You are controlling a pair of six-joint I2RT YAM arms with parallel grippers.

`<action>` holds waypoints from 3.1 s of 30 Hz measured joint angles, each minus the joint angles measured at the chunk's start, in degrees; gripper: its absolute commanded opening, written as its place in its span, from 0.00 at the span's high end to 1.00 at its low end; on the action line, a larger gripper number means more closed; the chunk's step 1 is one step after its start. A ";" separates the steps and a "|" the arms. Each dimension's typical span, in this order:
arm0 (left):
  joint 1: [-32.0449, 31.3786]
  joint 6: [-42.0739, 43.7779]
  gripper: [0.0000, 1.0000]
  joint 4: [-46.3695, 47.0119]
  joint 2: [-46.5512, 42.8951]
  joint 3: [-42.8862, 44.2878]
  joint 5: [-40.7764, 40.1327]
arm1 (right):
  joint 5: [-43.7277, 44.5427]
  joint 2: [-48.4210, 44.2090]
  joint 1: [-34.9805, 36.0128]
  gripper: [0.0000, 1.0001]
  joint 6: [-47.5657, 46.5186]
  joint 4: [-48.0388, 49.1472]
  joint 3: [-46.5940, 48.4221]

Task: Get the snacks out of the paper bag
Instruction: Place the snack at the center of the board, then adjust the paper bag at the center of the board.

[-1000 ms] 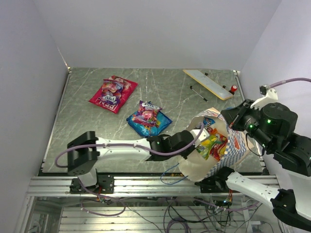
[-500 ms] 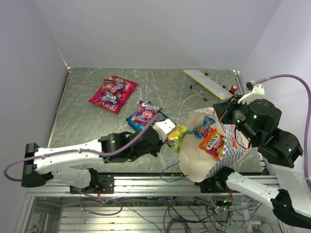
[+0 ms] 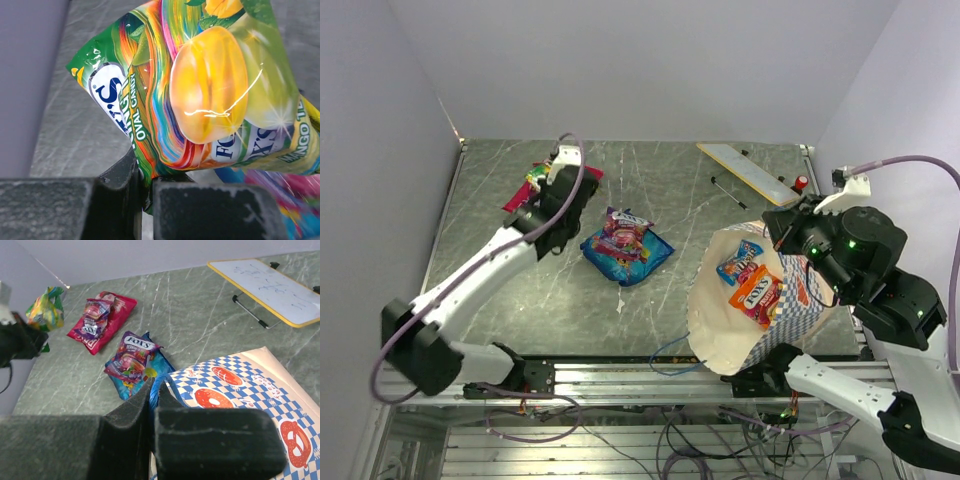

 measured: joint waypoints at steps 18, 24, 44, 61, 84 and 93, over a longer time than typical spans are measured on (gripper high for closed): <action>18.78 13.33 0.93 15.39 39.39 16.33 -4.83 | -1.51 7.98 0.00 1.00 -7.89 2.95 4.61; 19.08 13.86 0.65 16.22 44.57 16.85 -1.97 | -1.60 9.66 0.00 1.00 -9.88 3.96 4.98; 21.79 -2.25 0.01 1.88 32.00 18.69 13.68 | 4.22 9.20 0.00 1.00 -14.84 -6.88 11.08; 9.29 -8.00 0.04 1.25 5.29 0.17 41.20 | 2.51 13.27 0.00 1.00 -30.60 -10.14 16.02; -21.66 -17.33 0.49 28.24 16.44 -11.85 58.75 | 11.56 12.15 0.00 1.00 -38.80 -4.79 13.40; -23.43 -22.34 0.62 35.26 23.56 -3.02 58.73 | 15.89 20.04 0.00 1.00 -56.13 -0.04 22.60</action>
